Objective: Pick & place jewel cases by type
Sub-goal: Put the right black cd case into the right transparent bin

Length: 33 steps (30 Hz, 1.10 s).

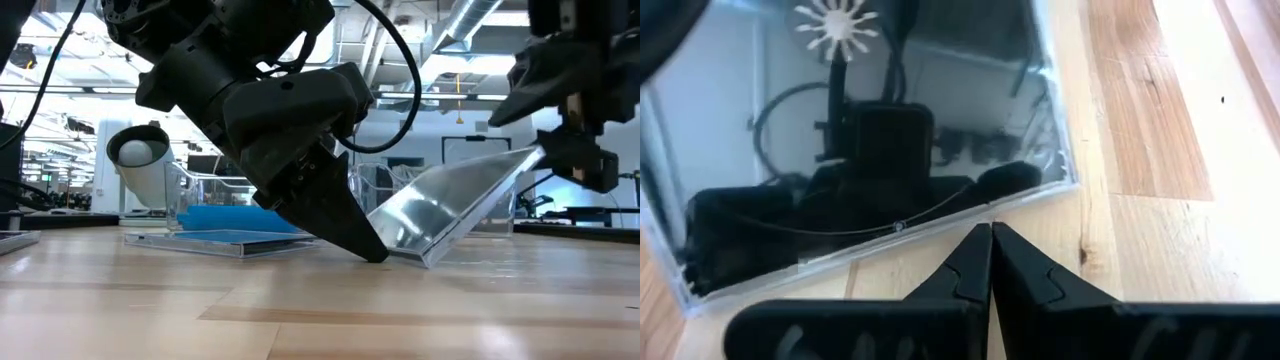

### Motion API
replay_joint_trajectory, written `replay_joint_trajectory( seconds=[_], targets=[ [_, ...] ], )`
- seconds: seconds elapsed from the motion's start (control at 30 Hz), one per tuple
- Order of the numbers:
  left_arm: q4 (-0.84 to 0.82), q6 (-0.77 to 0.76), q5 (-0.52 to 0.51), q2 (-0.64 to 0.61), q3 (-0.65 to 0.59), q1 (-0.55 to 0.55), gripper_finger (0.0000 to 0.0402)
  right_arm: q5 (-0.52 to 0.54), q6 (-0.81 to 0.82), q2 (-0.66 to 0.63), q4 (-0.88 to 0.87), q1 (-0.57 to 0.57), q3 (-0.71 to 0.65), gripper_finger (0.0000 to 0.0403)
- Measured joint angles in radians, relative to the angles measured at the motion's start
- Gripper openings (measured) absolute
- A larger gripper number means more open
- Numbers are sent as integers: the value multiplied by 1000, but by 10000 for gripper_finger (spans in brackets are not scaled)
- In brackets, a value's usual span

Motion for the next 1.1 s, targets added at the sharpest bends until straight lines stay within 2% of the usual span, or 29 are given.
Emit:
replay_joint_trajectory(
  seconds=[0.1, 0.3, 0.57, 0.73, 1.0, 1.1],
  targets=[
    [2, 3, -7, 1, 0, -1, 0, -3, -27, 0, 4, -34, 0, 203],
    [9, 4, -16, 5, 0, -1, 0, -76, -67, 0, 12, -96, 0, 168],
    [17, 15, -27, 8, 0, -1, 0, -90, -87, 0, 13, -74, 0, 87],
    [17, 15, -28, 9, 0, -1, 0, -89, -78, 0, 14, -42, 0, 52],
    [26, 12, -59, 13, 0, -2, 0, -66, -47, -1, 14, 21, 0, 39],
    [50, 8, -89, 23, 0, -4, 0, -21, -27, -1, 5, 50, 0, 42]
  ],
)
